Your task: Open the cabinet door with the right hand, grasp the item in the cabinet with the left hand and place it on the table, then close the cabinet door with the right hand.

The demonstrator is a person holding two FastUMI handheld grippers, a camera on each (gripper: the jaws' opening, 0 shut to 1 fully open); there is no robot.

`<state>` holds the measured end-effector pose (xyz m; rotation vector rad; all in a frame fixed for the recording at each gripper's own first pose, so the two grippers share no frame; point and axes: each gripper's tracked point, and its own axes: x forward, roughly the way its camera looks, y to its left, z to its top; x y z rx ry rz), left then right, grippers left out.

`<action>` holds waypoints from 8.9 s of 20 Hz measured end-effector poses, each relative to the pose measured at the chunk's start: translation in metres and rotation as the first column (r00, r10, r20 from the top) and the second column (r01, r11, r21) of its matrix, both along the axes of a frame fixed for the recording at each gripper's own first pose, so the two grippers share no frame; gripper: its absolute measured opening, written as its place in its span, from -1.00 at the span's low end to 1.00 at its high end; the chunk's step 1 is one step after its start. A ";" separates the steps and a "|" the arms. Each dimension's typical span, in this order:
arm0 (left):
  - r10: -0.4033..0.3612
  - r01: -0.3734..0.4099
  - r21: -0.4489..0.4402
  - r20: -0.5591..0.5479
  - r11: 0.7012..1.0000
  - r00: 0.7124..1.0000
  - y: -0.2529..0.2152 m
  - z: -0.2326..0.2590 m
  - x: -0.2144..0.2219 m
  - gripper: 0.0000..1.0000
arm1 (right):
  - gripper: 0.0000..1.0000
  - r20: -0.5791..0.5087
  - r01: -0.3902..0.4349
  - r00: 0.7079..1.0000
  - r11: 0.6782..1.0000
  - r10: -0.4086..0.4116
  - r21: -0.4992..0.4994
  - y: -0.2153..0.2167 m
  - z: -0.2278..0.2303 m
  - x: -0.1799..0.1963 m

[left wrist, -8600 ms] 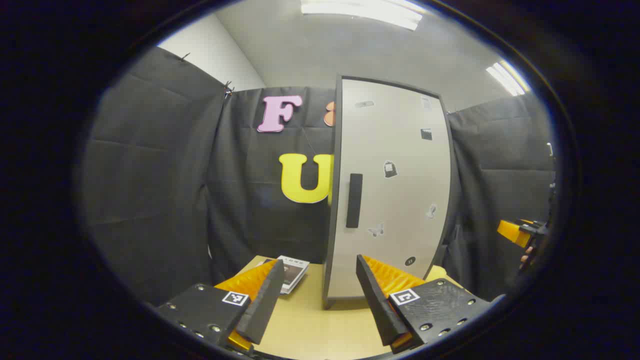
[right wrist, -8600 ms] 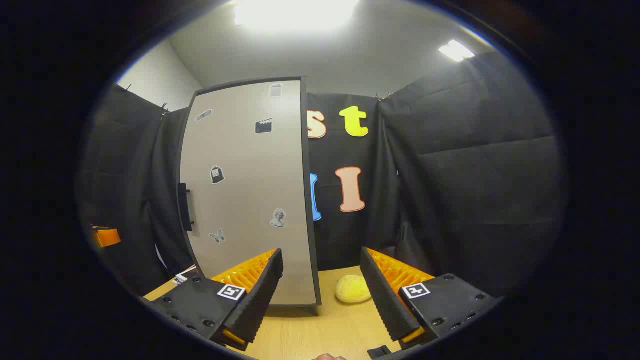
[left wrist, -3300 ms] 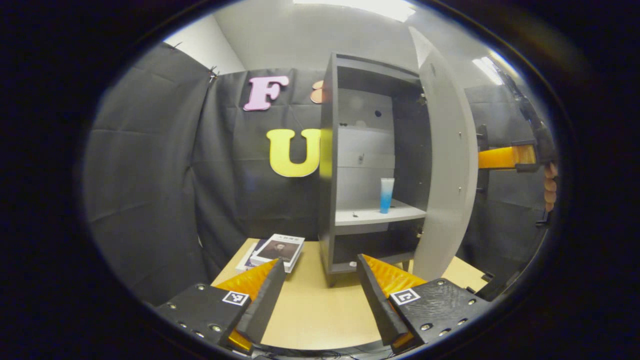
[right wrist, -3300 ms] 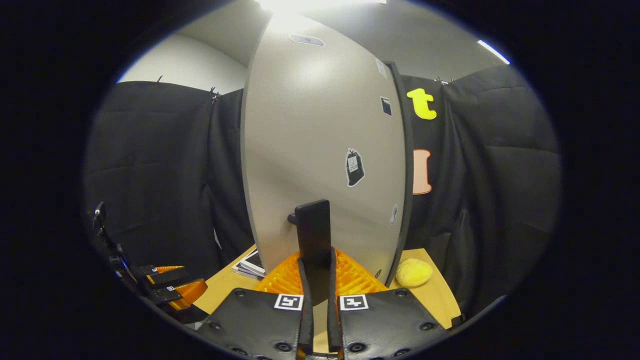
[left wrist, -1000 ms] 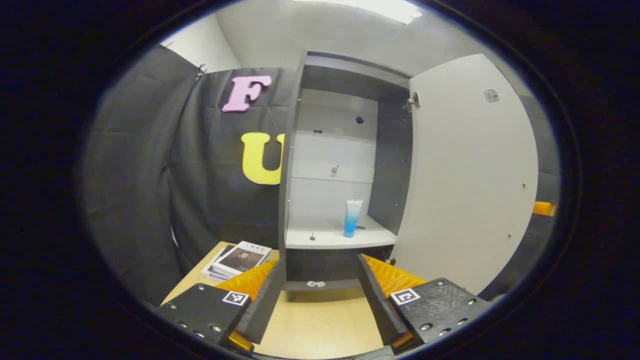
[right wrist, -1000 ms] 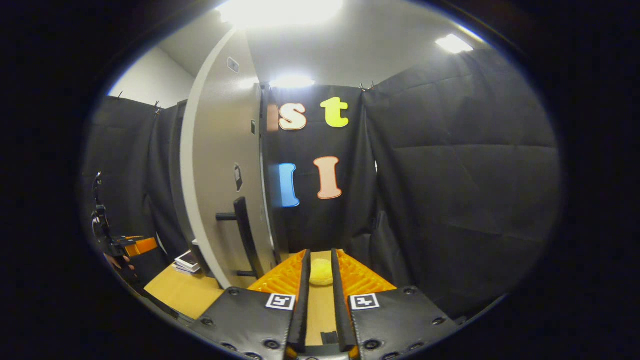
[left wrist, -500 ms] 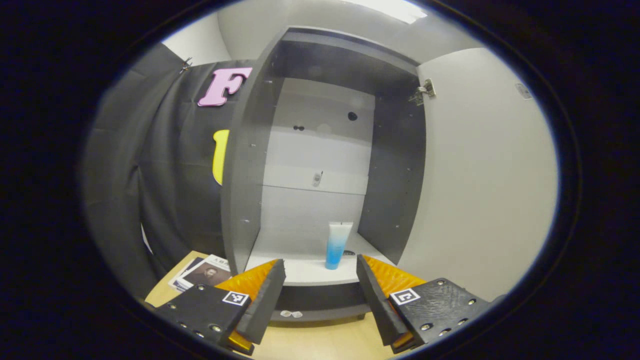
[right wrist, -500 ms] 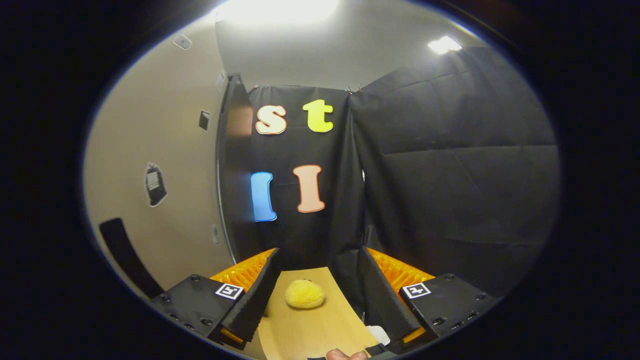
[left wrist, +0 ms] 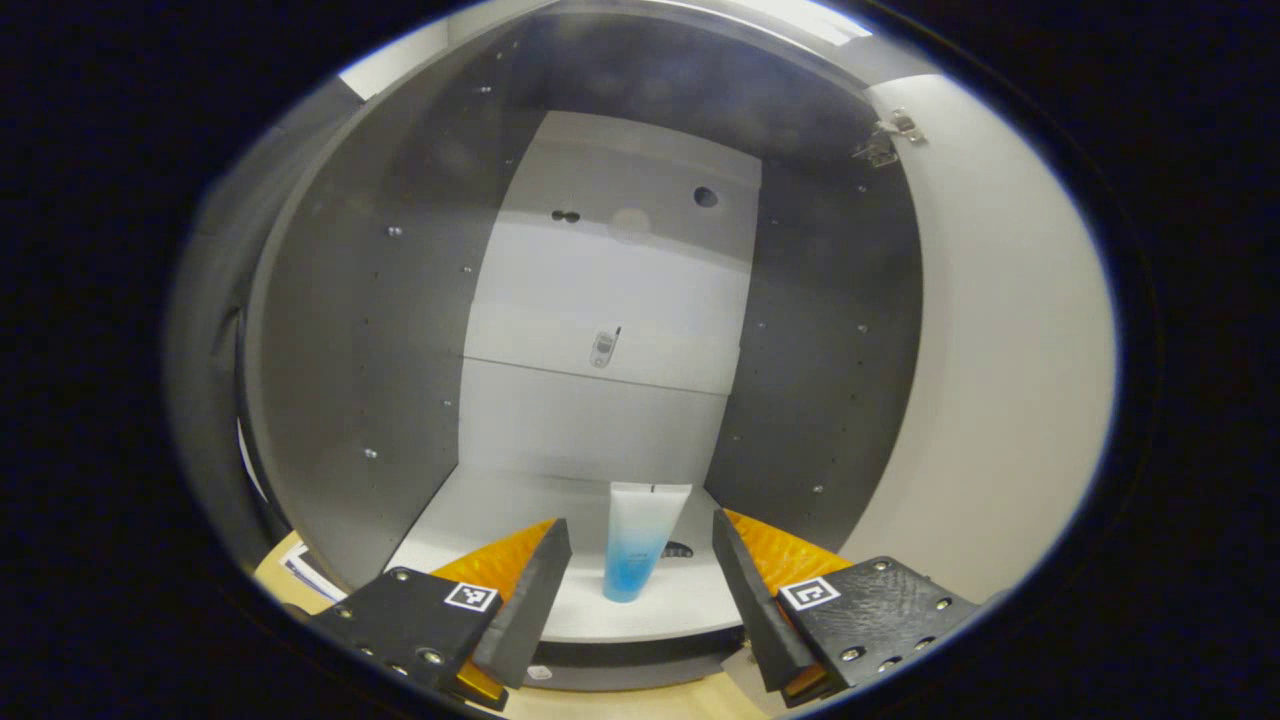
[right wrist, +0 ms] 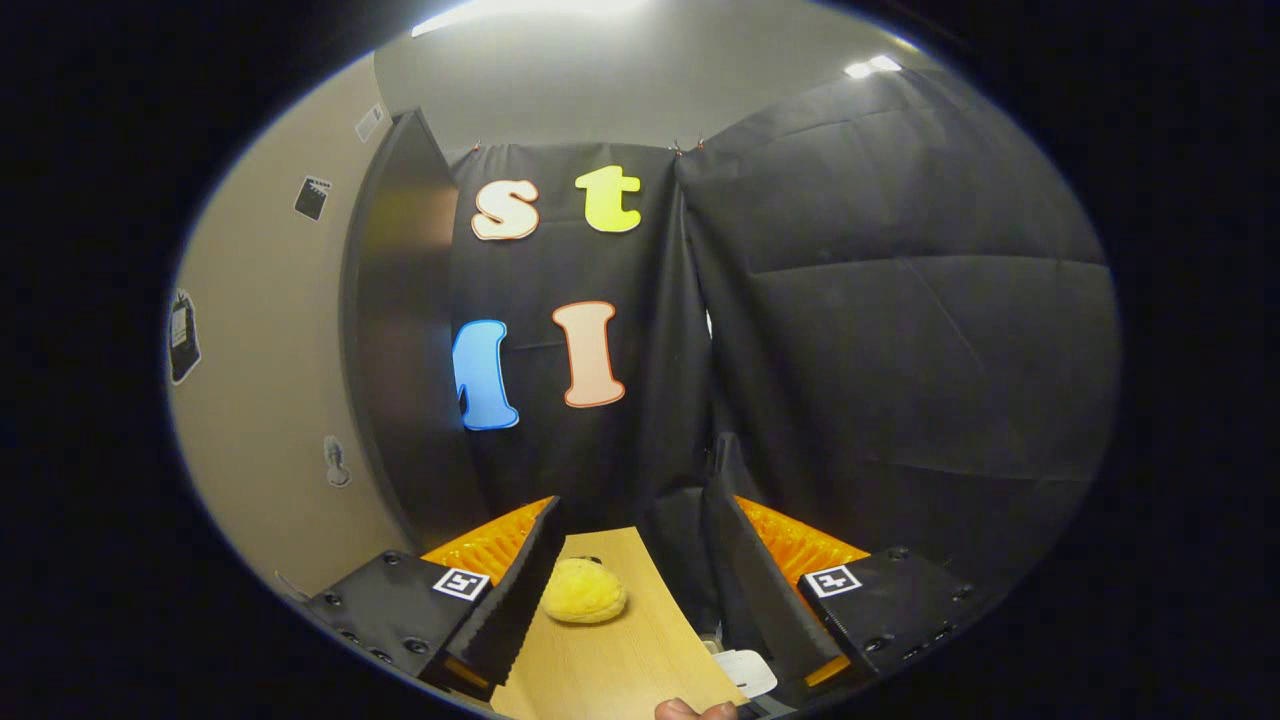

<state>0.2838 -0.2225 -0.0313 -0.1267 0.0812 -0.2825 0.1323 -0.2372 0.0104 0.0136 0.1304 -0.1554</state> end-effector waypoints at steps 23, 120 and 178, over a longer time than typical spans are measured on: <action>0.043 -0.043 0.160 0.003 0.986 0.999 -0.021 -0.043 0.050 -0.02 | 0.86 -0.065 -0.019 0.998 0.999 0.017 -0.028 0.011 -0.035 0.041; 0.244 -0.252 0.073 0.104 0.965 0.964 0.220 0.015 -0.331 0.56 | 0.94 0.139 -0.226 0.966 0.973 0.218 0.045 0.116 0.041 -0.157; 0.145 -0.166 0.130 0.157 0.978 0.977 0.252 0.060 -0.267 0.55 | 0.98 0.087 -0.155 0.984 0.987 0.159 -0.046 0.260 0.014 -0.167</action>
